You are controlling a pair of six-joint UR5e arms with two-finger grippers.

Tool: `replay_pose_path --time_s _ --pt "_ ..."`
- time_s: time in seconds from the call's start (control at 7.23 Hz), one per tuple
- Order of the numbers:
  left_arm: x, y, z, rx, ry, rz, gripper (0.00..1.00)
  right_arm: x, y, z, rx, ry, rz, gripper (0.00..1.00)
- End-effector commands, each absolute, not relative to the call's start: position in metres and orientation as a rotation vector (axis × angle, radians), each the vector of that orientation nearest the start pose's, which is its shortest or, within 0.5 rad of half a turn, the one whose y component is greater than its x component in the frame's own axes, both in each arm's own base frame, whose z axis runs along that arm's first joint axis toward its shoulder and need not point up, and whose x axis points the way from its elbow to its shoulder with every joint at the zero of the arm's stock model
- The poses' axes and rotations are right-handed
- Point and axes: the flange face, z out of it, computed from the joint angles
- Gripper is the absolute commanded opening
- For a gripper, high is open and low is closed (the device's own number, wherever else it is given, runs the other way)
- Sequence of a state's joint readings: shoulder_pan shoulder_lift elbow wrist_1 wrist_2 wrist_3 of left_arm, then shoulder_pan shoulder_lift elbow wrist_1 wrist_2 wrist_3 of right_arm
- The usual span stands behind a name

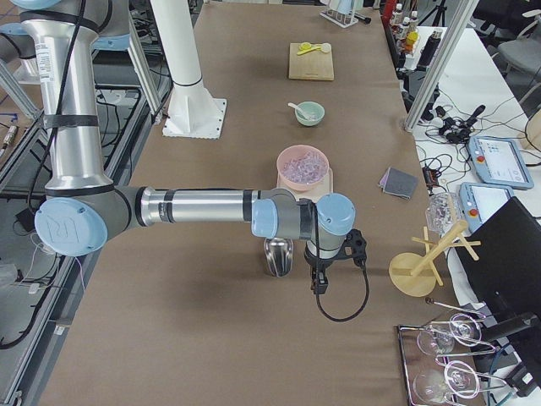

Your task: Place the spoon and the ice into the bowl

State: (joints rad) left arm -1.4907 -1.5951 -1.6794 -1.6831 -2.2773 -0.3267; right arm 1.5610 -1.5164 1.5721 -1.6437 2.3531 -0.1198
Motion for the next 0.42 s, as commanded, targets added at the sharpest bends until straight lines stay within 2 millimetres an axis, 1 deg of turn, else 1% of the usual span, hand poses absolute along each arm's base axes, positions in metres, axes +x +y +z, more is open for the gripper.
replay_pose_path --time_s 0.0,0.28 --pt "-0.0283 -0.5124 0.5910 0.079 0.729 -0.153 0.98 0.0585 -0.5143 0.6354 0.027 -0.781 -0.107 1.00" --pt "-0.0288 -0.5079 0.5949 0.073 0.727 -0.155 0.98 0.0585 -0.5144 0.6352 0.025 -0.781 -0.098 1.00"
